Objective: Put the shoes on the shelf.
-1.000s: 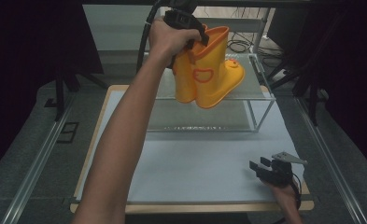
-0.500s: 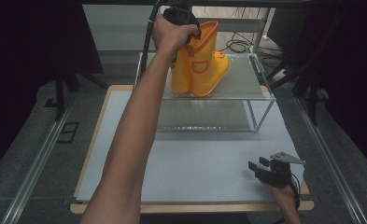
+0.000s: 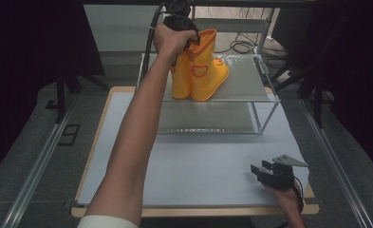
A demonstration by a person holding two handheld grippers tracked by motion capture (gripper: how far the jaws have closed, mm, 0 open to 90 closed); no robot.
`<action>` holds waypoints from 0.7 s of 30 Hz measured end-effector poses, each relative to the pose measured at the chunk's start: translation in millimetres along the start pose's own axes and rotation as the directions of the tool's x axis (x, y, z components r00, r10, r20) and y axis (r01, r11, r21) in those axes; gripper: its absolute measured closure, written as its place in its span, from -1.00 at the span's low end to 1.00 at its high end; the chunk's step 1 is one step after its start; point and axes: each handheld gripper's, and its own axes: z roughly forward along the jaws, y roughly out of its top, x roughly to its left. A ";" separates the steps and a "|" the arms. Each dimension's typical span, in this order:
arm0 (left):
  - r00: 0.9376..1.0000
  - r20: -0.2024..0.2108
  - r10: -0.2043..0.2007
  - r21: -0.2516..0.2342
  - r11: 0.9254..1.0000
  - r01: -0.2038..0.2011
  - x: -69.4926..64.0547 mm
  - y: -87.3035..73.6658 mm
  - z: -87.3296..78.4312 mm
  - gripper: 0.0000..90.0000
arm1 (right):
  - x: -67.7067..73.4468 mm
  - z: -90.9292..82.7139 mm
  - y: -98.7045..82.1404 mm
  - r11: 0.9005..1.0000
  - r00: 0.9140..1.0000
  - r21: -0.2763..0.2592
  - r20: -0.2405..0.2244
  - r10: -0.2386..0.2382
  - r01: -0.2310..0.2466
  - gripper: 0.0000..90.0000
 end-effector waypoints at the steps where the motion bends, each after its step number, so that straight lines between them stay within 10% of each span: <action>1: 1.000 0.007 -0.001 -0.005 1.000 0.001 0.7 0.0 0.4 0.76 | 0.7 0.9 -0.2 1.000 1.000 0.005 0.000 -0.001 0.001 -0.03; 10: 0.998 0.052 0.029 -0.105 0.994 -0.023 -7.3 3.4 -14.0 0.31 | 2.0 1.2 -0.3 1.000 1.000 0.006 0.000 -0.005 0.005 -0.03; 21: 0.990 0.081 0.111 -0.166 0.981 -0.097 -12.3 -17.2 -58.0 0.27 | 2.7 -0.1 0.6 1.000 1.000 0.002 0.003 -0.010 0.010 -0.04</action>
